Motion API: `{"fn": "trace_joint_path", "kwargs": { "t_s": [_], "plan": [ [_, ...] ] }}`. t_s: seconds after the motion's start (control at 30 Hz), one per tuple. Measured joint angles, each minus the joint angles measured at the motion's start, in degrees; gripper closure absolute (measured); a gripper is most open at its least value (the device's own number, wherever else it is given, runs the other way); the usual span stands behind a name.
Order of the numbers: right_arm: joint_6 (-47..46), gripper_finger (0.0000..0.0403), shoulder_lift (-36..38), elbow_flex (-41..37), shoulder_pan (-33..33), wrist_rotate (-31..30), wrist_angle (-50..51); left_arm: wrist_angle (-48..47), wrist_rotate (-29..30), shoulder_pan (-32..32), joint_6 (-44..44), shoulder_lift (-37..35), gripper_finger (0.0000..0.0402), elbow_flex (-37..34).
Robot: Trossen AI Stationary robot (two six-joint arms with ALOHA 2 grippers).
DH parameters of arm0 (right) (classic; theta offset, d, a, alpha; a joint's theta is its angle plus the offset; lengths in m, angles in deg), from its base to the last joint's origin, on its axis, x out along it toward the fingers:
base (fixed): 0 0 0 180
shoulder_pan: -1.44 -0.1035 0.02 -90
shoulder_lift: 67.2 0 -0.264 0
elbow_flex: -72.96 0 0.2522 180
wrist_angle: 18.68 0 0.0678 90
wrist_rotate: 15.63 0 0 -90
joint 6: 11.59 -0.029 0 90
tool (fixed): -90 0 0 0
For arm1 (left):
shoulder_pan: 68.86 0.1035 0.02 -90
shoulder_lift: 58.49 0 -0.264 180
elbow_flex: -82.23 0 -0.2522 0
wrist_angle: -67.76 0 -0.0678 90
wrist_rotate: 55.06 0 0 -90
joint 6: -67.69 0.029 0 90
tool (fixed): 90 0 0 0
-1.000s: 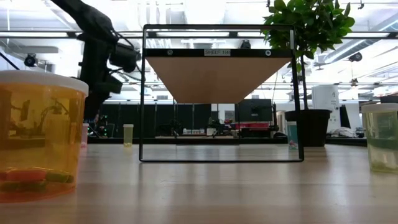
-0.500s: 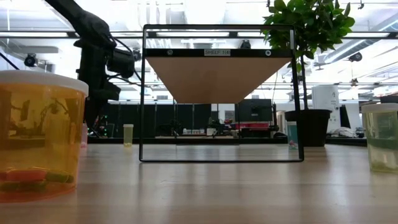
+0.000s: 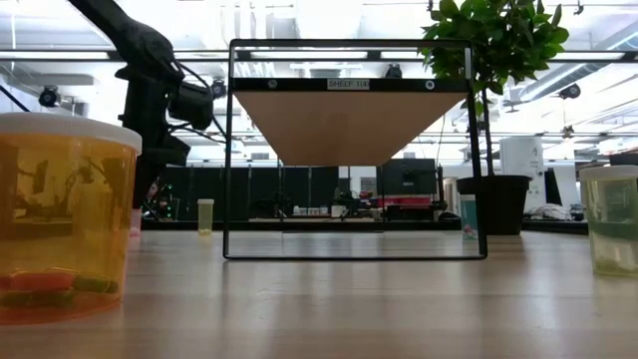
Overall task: Pick and place medicine bottles onto shelf by color
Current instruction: Put the red bottle on the shelf
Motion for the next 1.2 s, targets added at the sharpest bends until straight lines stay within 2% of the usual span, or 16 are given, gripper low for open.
{"fn": "trace_joint_path", "kwargs": {
  "t_s": [0.4, 0.53, 0.7, 0.9, 1.2],
  "plan": [
    [0.09, 0.0275, 0.0, -1.76, 0.0, -0.09, -0.39, -1.01, 0.0, 0.0, 0.03, -0.01, 0.0301, 0.76],
    [0.31, 0.0275, 0.0, -2.76, 0.02, -0.09, -0.39, -7.78, -1.99, -0.63, 0.41, -0.81, 0.0302, 4.62],
    [1.62, 0.0275, 0.0, -3.23, 0.04, -0.09, -0.38, -17.76, -6.36, -2.66, 0.44, -3.02, 0.0302, 12.98],
    [3.53, 0.0275, 0.0, -3.23, 0.04, -0.13, -0.39, -25.45, -11.96, -9.93, -0.02, -4.52, 0.0302, 25.23],
    [4.87, 0.0275, 0.0, -3.23, 0.04, -0.09, -0.37, -31.14, -19.34, -26.66, -7.33, -3.44, 0.0303, 41.45]
  ]
}}
